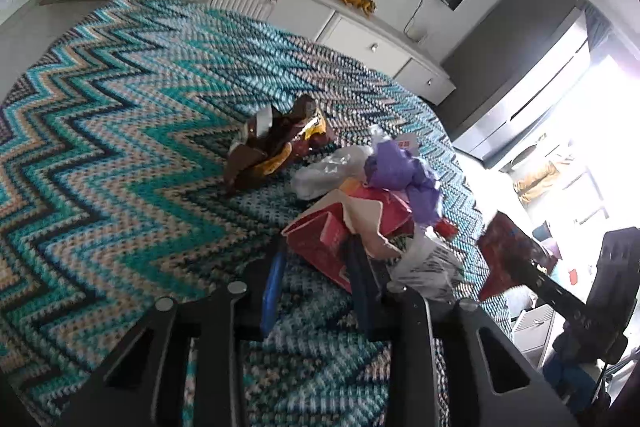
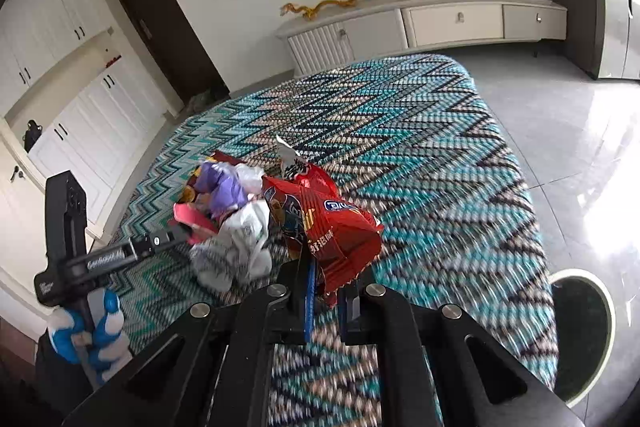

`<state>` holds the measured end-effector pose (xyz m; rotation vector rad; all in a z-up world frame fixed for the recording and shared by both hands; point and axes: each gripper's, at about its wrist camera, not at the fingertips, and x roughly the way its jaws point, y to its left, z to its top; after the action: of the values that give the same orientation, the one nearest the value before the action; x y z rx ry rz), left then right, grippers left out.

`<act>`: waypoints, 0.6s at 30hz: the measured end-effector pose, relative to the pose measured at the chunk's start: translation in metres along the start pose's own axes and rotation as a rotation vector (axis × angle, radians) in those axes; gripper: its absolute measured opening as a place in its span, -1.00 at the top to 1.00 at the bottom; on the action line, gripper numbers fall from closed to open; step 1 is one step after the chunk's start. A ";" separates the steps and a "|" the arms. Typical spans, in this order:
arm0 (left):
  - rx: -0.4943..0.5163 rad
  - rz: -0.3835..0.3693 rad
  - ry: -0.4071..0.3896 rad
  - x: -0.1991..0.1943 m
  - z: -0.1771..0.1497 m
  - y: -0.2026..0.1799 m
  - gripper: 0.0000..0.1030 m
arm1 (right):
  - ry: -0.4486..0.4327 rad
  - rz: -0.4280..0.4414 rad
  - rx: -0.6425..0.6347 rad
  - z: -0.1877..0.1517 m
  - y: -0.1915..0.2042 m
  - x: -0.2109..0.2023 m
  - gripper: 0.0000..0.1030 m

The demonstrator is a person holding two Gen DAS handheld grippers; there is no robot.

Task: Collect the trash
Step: 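Grasp the red chip bag with the right gripper while the left grasps a red-pink wrapper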

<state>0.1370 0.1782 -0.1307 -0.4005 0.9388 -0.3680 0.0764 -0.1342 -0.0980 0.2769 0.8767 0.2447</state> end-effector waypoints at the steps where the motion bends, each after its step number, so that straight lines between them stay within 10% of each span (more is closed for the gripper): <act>1: 0.002 0.000 -0.006 -0.004 -0.002 0.000 0.45 | -0.004 0.001 0.000 -0.003 0.002 -0.005 0.83; 18: 0.071 -0.029 -0.212 -0.118 -0.023 -0.018 0.49 | -0.122 0.016 -0.018 -0.041 0.015 -0.091 0.84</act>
<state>0.0519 0.2144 -0.0516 -0.3809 0.7122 -0.3764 -0.0130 -0.1435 -0.0527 0.2797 0.7521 0.2479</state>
